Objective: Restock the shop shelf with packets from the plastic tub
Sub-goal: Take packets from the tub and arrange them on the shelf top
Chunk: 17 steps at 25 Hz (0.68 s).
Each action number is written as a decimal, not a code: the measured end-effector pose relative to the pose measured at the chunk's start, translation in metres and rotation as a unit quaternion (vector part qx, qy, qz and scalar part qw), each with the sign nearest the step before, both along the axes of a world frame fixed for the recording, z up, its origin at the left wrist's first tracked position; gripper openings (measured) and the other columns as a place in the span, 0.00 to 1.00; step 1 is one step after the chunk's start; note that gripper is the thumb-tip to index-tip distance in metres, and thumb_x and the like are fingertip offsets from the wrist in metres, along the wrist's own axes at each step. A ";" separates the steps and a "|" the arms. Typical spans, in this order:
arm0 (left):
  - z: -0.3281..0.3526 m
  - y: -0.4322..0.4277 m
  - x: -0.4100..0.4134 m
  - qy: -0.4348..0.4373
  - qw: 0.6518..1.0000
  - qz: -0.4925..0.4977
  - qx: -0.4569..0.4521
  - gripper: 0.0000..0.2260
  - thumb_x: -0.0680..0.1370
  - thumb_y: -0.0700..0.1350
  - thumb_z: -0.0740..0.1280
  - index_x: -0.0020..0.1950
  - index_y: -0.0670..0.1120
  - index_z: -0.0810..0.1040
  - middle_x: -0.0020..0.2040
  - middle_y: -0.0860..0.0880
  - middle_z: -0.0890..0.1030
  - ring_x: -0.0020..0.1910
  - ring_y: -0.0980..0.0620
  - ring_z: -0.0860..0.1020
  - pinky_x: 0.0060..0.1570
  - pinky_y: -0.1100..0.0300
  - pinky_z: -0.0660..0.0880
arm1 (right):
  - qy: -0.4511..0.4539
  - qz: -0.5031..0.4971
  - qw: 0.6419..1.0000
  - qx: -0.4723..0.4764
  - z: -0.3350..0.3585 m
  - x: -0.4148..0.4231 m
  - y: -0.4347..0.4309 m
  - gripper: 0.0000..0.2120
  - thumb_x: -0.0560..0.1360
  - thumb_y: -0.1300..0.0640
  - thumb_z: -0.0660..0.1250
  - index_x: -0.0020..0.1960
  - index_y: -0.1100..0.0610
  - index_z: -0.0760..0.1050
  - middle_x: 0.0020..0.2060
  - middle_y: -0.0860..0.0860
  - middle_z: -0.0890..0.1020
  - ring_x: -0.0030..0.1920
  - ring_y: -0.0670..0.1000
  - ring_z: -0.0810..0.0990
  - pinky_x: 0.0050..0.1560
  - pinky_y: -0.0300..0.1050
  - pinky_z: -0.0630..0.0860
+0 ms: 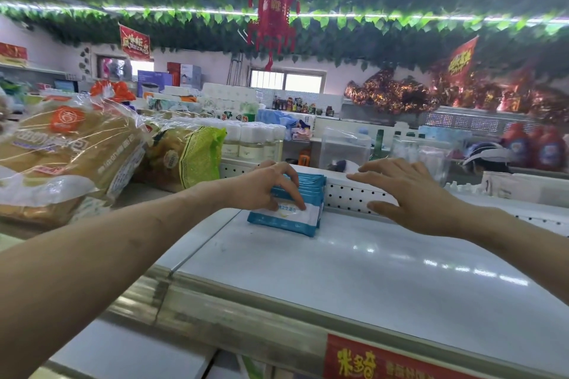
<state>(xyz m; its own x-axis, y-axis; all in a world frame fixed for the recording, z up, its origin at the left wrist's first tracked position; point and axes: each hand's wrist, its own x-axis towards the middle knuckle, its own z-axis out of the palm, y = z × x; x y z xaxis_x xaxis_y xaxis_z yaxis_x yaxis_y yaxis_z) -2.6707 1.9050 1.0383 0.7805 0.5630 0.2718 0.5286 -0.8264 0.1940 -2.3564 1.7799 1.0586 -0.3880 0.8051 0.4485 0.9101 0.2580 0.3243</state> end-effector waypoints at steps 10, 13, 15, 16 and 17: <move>0.011 -0.031 -0.060 -0.061 0.996 0.068 0.019 0.14 0.82 0.44 0.69 0.65 0.57 0.81 0.63 0.56 0.74 0.63 0.56 0.72 0.67 0.54 0.74 | -0.011 0.117 0.993 -0.023 0.009 -0.080 0.032 0.25 0.81 0.42 0.64 0.77 0.36 0.62 0.73 0.42 0.69 0.72 0.48 0.66 0.70 0.57 0.65; 0.028 -0.071 -0.120 -0.076 0.987 0.136 0.024 0.14 0.82 0.46 0.68 0.68 0.53 0.79 0.58 0.58 0.77 0.54 0.61 0.77 0.57 0.61 0.77 | -0.014 0.194 0.980 -0.029 0.015 -0.142 0.050 0.23 0.81 0.41 0.62 0.76 0.36 0.64 0.71 0.43 0.71 0.71 0.49 0.68 0.70 0.56 0.64; 0.039 -0.103 -0.166 -0.071 0.978 0.194 0.039 0.14 0.83 0.47 0.67 0.69 0.55 0.78 0.57 0.56 0.80 0.53 0.59 0.78 0.53 0.61 0.76 | 0.001 0.267 0.962 -0.050 0.018 -0.193 0.057 0.22 0.81 0.41 0.61 0.74 0.37 0.66 0.68 0.43 0.74 0.69 0.48 0.70 0.71 0.56 0.65; 0.043 -0.122 -0.190 -0.068 0.971 0.227 0.043 0.14 0.83 0.49 0.67 0.69 0.56 0.78 0.57 0.56 0.81 0.53 0.59 0.79 0.53 0.61 0.76 | 0.006 0.304 0.951 -0.059 0.018 -0.222 0.058 0.21 0.81 0.41 0.61 0.74 0.38 0.67 0.68 0.43 0.75 0.68 0.48 0.71 0.71 0.57 0.67; 0.047 -0.141 -0.212 -0.069 0.963 0.258 0.041 0.14 0.83 0.50 0.67 0.69 0.56 0.78 0.57 0.57 0.81 0.53 0.60 0.80 0.52 0.61 0.77 | 0.009 0.338 0.939 -0.063 0.018 -0.250 0.060 0.22 0.81 0.42 0.62 0.74 0.38 0.67 0.67 0.44 0.76 0.67 0.48 0.72 0.70 0.57 0.68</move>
<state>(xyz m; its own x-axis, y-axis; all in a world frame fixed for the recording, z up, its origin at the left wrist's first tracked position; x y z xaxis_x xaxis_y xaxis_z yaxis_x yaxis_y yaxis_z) -2.8831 1.7638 1.0851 0.3557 0.8388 0.4121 0.8471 -0.4757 0.2369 -2.6062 1.8396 1.0764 -0.8227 0.4248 0.3777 0.5299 0.8136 0.2392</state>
